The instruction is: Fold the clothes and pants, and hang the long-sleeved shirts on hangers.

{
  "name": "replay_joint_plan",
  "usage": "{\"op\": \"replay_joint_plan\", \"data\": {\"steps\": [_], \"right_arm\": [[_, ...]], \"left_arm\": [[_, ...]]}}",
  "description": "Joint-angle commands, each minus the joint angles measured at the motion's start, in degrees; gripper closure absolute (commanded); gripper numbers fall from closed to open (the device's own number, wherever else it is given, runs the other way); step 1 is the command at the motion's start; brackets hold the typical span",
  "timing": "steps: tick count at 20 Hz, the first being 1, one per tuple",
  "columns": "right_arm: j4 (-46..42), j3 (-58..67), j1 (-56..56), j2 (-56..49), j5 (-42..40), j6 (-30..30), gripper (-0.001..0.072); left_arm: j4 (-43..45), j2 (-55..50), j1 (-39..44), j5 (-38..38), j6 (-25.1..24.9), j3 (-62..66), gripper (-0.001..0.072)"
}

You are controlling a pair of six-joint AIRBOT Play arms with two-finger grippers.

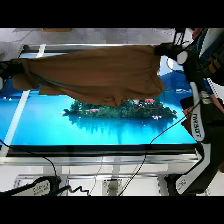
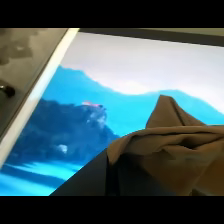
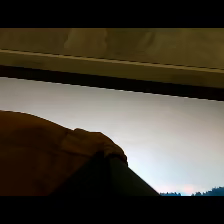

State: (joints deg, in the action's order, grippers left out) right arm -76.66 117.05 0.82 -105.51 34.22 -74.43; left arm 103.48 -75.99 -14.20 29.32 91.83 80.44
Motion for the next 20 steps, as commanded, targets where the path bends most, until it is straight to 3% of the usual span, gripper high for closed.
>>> {"op": "replay_joint_plan", "data": {"steps": [1,3,4,11,15,18,20], "right_arm": [[-1.6,-1.81,1.44,6.64,13.31,0.42,0.0687],[-3.1,-7.56,2.14,10.27,19.8,0.39,0.0687],[-3.06,-11.78,2.51,12.28,20.2,0.42,0.0687],[-3.06,-53.13,2.69,39.08,12.24,3.04,0.0687],[-2.62,-70.9,2.71,59.04,14.21,3.58,0.0686],[-2.6,-78.03,2.71,71.23,21.99,3.56,0.0687],[-2.64,-80.26,2.71,77.16,28.92,3.52,0.0686]], "left_arm": [[0.24,-0.22,-0.07,17.81,-16.63,1.81,0.0686],[-0.17,-1.03,-0.22,29.33,-30.75,0.35,0.0687],[0.26,-0.98,-0.2,30.6,-33.22,-1.62,0.0687],[-1.11,-0.26,-0.09,28.15,-34.01,-10.4,0.0686],[-9.77,6.27,-0.07,29.92,-42.56,-11.21,0.0687],[-11.37,16.04,0.31,34.34,-51.74,-18.88,0.0687],[-10.91,22.62,0.28,35.04,-54.66,-26.88,0.0686]]}}
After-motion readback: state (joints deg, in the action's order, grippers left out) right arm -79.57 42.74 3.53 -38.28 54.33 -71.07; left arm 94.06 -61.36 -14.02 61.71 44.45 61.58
